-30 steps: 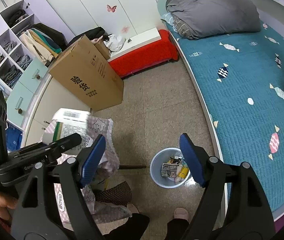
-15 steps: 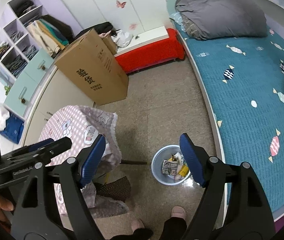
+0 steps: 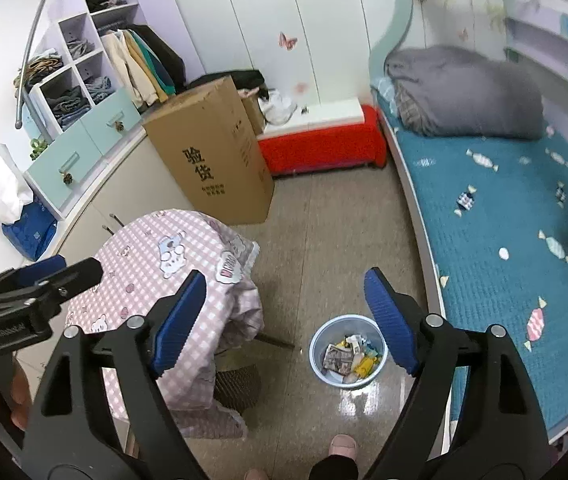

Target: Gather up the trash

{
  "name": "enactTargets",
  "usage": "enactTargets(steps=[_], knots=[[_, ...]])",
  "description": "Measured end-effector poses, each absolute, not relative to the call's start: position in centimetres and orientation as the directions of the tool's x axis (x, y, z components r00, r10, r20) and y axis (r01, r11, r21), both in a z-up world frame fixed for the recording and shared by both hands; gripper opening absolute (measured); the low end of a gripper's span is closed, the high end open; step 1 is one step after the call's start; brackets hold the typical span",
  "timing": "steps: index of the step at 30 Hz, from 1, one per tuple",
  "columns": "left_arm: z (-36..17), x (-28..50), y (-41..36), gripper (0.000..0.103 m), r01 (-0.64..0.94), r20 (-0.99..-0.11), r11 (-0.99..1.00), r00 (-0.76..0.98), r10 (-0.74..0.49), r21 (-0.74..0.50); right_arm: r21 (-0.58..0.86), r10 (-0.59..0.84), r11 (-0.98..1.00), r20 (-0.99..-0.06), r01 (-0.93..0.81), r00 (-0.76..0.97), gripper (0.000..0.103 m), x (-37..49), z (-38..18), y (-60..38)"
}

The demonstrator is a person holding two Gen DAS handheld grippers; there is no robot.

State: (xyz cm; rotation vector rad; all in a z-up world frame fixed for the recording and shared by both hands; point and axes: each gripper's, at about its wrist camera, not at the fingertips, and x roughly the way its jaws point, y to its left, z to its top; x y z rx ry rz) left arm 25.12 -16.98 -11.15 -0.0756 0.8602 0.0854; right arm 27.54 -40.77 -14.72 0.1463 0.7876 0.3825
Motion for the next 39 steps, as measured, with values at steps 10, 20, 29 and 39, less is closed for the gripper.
enactTargets(steps=[10,20,29,39], knots=[[-7.5,15.5,-10.9,0.09,-0.075,-0.668,0.997,0.742,0.049,-0.01,0.211,0.337,0.941,-0.588,-0.263,0.735,0.084,17.7,-11.4,-35.4],[-5.0,8.6,-6.7,0.091,-0.04,-0.569,0.999,0.822,0.032,-0.002,0.19,0.267,0.962,-0.518,-0.195,0.813,0.091,9.9,-9.9,-32.0],[-2.5,5.1,-5.2,0.092,-0.024,-0.509,1.0,0.86,0.025,0.01,0.189,0.228,0.97,-0.491,-0.152,0.841,0.091,5.8,-8.2,-30.9],[-1.1,3.4,-5.6,0.092,-0.016,-0.483,1.0,0.875,0.021,0.015,0.126,0.199,0.979,-0.458,-0.158,0.867,0.093,2.1,-5.8,-30.1]])
